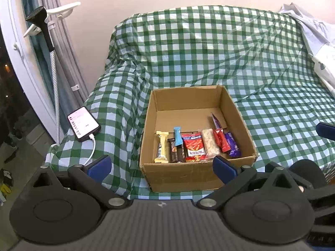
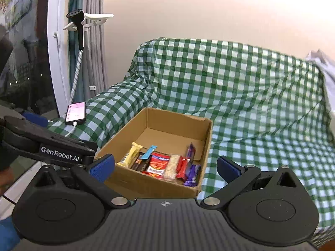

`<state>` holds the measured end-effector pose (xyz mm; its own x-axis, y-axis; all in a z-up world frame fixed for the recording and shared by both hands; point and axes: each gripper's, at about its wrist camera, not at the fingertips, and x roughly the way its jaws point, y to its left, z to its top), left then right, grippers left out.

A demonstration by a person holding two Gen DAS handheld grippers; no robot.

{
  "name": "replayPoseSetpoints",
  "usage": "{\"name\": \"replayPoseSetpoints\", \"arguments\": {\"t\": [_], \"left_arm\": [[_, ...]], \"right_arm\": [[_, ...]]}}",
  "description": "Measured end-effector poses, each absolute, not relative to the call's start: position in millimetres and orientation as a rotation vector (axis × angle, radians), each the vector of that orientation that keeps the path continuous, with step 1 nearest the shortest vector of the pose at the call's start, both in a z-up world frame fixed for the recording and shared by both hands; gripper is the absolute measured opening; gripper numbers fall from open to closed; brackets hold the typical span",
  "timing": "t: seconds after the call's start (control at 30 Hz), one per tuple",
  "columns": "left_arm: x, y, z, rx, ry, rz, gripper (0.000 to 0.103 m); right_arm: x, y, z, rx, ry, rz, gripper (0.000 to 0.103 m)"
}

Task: Organize snacks

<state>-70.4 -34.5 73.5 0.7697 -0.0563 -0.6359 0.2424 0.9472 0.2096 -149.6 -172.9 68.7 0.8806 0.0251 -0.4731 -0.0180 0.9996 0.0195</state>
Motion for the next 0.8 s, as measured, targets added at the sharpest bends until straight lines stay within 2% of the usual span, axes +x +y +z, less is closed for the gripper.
{"name": "replayPoseSetpoints", "arguments": {"t": [0.8], "left_arm": [[-38.9, -36.1, 58.3, 0.319, 0.769, -0.156, 0.103]], "right_arm": [[-121.7, -181.8, 61.2, 0.036, 0.551, 0.033, 0.103]]}}
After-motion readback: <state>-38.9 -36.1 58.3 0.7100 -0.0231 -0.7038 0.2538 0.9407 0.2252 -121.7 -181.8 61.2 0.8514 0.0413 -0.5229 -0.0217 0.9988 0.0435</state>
